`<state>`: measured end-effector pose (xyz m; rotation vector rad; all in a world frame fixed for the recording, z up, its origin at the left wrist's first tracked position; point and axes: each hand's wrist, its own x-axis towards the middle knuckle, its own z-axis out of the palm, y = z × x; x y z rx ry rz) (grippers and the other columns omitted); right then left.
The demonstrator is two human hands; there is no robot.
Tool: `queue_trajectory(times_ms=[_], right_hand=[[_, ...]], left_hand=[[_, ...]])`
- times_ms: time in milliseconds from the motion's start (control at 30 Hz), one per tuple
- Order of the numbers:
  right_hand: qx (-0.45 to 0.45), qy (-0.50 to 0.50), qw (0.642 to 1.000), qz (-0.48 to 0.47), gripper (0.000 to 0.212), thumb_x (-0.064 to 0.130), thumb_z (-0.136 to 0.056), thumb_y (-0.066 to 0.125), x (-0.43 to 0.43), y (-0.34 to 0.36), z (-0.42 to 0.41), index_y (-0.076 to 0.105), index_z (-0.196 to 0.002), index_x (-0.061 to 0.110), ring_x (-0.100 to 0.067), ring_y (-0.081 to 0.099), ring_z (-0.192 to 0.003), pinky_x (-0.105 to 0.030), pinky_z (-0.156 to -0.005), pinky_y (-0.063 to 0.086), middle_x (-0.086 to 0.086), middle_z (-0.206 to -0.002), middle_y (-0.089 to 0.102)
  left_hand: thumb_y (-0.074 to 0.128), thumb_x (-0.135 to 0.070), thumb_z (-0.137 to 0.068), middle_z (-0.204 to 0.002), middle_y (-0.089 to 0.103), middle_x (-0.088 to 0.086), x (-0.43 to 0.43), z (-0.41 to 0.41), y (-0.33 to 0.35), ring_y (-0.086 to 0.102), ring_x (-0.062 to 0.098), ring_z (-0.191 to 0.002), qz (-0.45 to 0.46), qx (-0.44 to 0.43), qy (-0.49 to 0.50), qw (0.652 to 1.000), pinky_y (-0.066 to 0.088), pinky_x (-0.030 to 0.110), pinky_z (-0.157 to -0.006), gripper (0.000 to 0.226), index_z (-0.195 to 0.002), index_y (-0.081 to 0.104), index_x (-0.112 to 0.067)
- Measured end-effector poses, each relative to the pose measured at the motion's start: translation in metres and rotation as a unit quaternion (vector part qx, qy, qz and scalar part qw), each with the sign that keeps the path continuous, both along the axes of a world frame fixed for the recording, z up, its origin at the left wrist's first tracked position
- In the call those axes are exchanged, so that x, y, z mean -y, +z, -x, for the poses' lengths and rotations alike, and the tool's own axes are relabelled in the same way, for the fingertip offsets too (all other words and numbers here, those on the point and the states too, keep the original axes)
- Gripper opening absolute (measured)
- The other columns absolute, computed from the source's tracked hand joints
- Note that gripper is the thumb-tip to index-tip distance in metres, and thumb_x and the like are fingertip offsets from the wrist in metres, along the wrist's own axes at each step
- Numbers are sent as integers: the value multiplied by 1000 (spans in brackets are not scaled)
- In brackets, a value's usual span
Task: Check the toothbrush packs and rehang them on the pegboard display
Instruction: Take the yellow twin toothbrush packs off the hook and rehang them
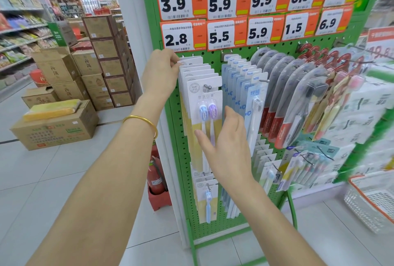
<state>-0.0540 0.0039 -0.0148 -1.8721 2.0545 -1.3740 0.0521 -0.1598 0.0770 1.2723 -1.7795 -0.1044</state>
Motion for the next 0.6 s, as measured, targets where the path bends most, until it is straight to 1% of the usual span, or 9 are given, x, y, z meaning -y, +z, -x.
queue_trajectory(times_ms=[67, 167, 233, 333, 400, 500, 600], right_hand=[[3, 1, 1000, -2, 77, 45, -92, 52, 0, 0, 0, 15, -148, 7, -18, 27, -135, -21, -102, 26, -6, -148, 26], [7, 1, 1000, 0, 77, 45, -91, 53, 2, 1, 0, 16, -148, 7, -18, 27, -136, -22, -102, 27, -7, -148, 27], [6, -2, 1000, 2, 77, 45, -91, 52, 3, 1, 1, 16, -148, 7, -17, 26, -136, -20, -101, 26, -6, -148, 27], [9, -6, 1000, 4, 77, 46, -92, 52, 4, 1, 2, 16, -148, 7, -17, 26, -136, -20, -100, 26, -6, -148, 27], [11, -6, 1000, 5, 77, 45, -91, 52, 5, 1, 1, 16, -148, 8, -17, 26, -136, -20, -100, 26, -6, -148, 27], [13, -6, 1000, 4, 77, 46, -91, 52, 5, 0, 1, 16, -148, 8, -17, 26, -135, -21, -101, 27, -6, -148, 26], [15, -8, 1000, 6, 76, 45, -92, 53, 5, -3, 1, 16, -148, 8, -17, 27, -135, -20, -99, 26, -6, -147, 27]], left_hand=[[55, -16, -93, -98, 61, 5, 0, 1, -1, 54, 18, -85, -6, -28, -10, 1000, 48, 34, -77, 9, -96, 63, -12], [56, -16, -93, -86, 56, -3, -1, 3, -1, 51, 14, -81, -19, -78, -30, 996, 44, 27, -74, 4, -93, 60, -13], [56, -15, -93, -84, 55, -4, -3, 3, -1, 52, 14, -81, -28, -103, -39, 994, 45, 27, -75, 2, -91, 57, -15], [56, -14, -93, -87, 57, -2, -4, 1, 2, 58, 20, -86, -32, -125, -48, 990, 49, 34, -80, 3, -91, 55, -16], [56, -15, -93, -83, 56, -4, -3, -1, 3, 60, 22, -88, -39, -128, -52, 990, 50, 36, -82, 3, -91, 55, -16], [56, -16, -93, -77, 54, -9, -4, -8, 0, 57, 17, -82, -41, -134, -39, 989, 48, 33, -78, 1, -92, 57, -16], [55, -18, -94, -80, 55, -7, -13, -16, -8, 53, 13, -80, -29, -139, -13, 990, 42, 25, -73, 6, -94, 59, -14]])
